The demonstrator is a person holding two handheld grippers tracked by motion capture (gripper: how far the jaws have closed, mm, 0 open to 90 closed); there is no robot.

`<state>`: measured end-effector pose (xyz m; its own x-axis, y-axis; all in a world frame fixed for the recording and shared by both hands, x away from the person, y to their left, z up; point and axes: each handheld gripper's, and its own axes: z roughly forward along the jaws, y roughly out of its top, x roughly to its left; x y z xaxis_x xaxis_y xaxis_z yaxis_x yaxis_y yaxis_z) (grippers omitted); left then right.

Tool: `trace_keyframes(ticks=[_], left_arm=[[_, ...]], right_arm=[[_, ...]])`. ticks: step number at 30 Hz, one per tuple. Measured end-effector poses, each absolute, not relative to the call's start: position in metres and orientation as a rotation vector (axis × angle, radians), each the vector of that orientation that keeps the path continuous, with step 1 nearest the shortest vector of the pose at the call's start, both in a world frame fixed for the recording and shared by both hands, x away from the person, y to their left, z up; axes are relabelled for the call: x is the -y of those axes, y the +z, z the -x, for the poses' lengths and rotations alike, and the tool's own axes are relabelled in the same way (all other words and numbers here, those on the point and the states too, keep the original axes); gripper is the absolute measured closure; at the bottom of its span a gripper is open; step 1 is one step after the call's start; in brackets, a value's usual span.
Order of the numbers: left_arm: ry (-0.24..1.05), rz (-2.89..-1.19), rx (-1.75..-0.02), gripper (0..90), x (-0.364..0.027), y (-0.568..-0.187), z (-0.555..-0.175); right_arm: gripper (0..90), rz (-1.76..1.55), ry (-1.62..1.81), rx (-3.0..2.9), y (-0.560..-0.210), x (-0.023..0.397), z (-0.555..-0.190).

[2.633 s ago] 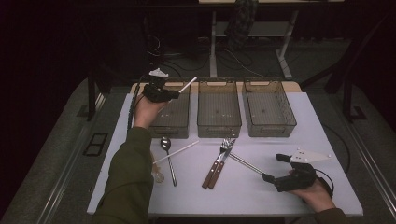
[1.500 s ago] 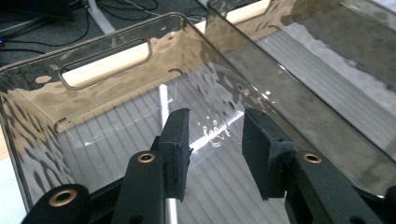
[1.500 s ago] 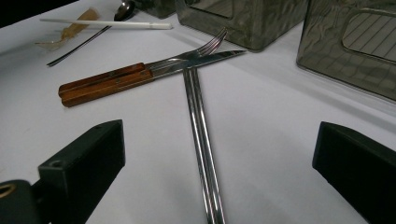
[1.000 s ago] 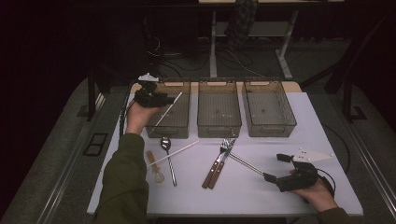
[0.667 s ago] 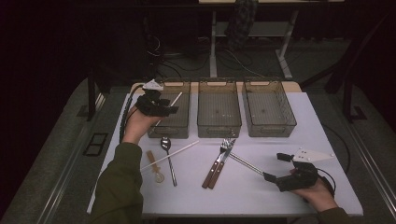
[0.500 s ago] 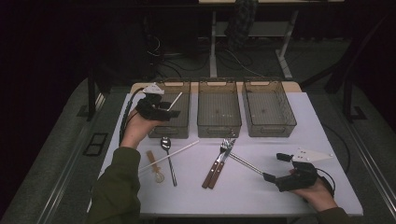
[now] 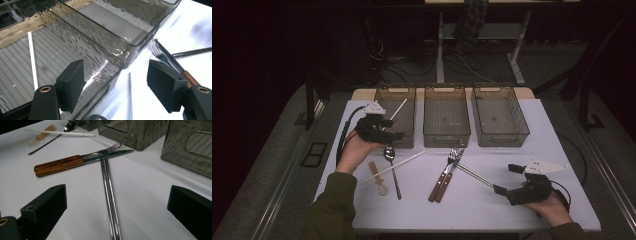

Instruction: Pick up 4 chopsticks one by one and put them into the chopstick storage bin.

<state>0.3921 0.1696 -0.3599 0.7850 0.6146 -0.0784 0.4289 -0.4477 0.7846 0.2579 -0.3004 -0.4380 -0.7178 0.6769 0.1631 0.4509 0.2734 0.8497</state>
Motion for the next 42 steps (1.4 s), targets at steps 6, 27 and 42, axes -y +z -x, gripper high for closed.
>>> trace_keyframes(ticks=[6,27,42], left_arm=[[0.275,-2.114,-0.739,27.4,-0.170,-0.366,-0.377],[0.237,-2.180,-0.712,53.4,-0.178,-0.409,-0.342],[0.208,-2.256,-0.750,70.0,-0.183,-0.427,-0.342]], right_arm=[[2.2,-1.051,1.417,-2.313,-0.438,0.300,-0.258],[2.3,-1.047,1.406,-2.312,-0.438,0.300,-0.257],[2.3,-1.023,1.383,-2.332,-0.439,0.298,-0.258]])
